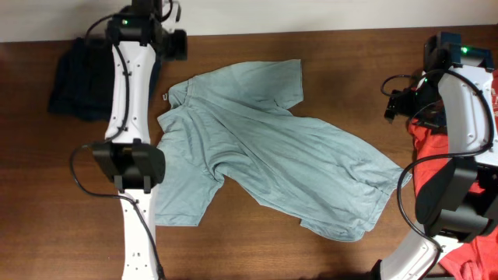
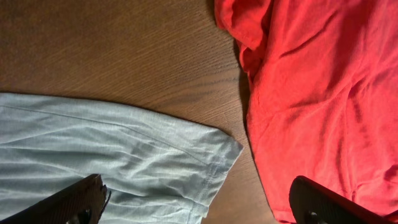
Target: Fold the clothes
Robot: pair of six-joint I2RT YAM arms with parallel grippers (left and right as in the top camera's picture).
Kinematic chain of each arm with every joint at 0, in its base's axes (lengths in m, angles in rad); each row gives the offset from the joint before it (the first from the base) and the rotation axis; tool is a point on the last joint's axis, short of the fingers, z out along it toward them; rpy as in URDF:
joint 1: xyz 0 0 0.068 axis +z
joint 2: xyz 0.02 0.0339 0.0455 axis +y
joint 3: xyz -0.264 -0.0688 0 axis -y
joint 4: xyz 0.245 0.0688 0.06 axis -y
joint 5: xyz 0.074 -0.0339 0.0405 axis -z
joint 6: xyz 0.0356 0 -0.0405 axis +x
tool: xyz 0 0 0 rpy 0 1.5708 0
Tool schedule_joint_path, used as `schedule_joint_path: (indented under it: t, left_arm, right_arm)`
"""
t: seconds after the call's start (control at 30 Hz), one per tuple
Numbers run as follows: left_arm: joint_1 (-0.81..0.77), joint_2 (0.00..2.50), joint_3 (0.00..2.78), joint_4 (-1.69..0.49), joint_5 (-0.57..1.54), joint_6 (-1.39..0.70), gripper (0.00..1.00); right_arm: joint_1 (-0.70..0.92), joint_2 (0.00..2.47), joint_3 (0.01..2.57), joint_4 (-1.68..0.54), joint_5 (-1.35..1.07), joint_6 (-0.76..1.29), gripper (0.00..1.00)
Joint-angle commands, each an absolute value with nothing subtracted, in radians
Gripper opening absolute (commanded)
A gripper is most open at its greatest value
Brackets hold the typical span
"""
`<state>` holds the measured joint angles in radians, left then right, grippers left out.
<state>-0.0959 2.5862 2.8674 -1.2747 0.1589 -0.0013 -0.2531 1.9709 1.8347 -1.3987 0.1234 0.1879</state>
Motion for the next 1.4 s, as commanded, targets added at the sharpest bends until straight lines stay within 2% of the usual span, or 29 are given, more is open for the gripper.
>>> schedule_joint_path:
  t: [0.0, 0.07, 0.17, 0.37, 0.57, 1.37]
  left_arm:
    - [-0.144, 2.572, 2.913, -1.267, 0.318, 0.008, 0.16]
    - [-0.185, 2.572, 2.912, -1.248, 0.318, 0.008, 0.04]
    - [-0.251, 2.583, 2.902, -1.228, 0.311, 0.017, 0.0]
    - [-0.389, 2.631, 2.895, -1.234, 0.176, 0.023, 0.0]
    - [-0.462, 2.679, 2.894, -1.266, 0.175, 0.027, 0.0]
    - [-0.482, 2.923, 2.894, -1.151, 0.175, 0.026, 0.0]
  right_arm:
    - [-0.256, 1.933, 1.851, -1.399, 0.132, 0.2, 0.99]
    - [-0.256, 1.933, 1.851, -1.399, 0.132, 0.2, 0.99]
    - [-0.256, 1.933, 1.851, -1.399, 0.132, 0.2, 0.99]
    - [-0.256, 1.933, 1.851, -1.399, 0.132, 0.2, 0.99]
    - [-0.256, 1.933, 1.851, -1.399, 0.132, 0.2, 0.99]
    - [-0.256, 1.933, 1.851, -1.399, 0.132, 0.2, 0.99]
